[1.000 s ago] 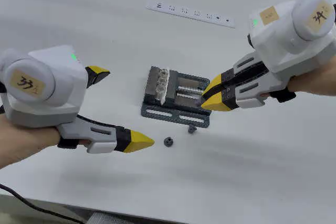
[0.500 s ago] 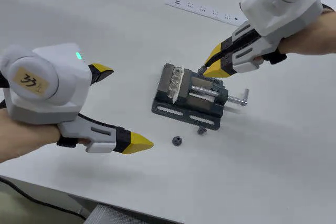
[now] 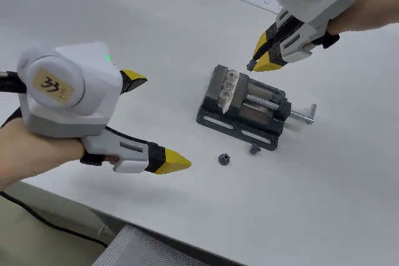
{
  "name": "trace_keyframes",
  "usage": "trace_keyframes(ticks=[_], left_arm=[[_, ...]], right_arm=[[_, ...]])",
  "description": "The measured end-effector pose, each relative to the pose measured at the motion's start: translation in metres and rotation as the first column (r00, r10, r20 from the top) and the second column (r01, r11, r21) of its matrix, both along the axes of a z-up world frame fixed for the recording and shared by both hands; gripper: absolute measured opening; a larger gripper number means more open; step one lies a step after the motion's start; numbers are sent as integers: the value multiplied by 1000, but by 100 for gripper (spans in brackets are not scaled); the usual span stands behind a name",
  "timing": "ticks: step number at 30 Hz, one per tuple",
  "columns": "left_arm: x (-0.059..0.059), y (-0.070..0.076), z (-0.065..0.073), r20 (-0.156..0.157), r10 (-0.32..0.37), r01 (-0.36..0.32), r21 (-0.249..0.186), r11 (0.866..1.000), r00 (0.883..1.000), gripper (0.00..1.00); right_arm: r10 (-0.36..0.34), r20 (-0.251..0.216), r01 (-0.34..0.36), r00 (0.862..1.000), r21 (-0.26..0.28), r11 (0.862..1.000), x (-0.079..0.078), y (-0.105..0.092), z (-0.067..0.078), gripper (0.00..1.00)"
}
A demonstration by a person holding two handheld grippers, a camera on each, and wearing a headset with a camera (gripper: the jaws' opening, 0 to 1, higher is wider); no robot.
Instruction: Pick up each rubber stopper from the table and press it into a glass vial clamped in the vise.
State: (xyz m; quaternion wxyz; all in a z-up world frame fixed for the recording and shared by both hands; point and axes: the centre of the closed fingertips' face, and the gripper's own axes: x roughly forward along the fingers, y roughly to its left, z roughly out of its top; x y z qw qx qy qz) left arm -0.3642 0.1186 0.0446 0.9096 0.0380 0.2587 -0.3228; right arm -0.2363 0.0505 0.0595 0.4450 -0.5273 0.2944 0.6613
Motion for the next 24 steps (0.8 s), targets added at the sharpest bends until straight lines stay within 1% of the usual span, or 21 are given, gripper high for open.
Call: trace_keyframes(ticks=[3,4,8,11,15,19,24], left_arm=[[-2,0,-2,-5,11,-11,-8,1000,1000,93],[-3,0,-2,-6,13,-13,-9,1000,1000,93],[-5,1,-5,-12,18,-19,-11,1000,1000,92],[-7,3,-7,-16,25,-25,-15,1000,1000,92],[-10,6,-10,-20,31,-31,-17,999,999,92],[-11,6,-11,-23,36,-36,-20,999,999,91],[-12,5,-13,-30,39,-40,-22,999,999,91]], right_arm=[[44,10,-43,999,-28,999,-1,3,-3,5],[47,16,-47,999,-33,998,0,4,-5,5],[66,9,-66,998,-44,997,-2,10,-9,5],[76,6,-76,997,-54,996,-1,14,-12,5],[81,-3,-81,997,-65,995,-5,16,-15,5],[81,-14,-82,997,-82,993,-1,16,-23,5],[79,-14,-80,997,-92,993,-1,13,-26,5]])
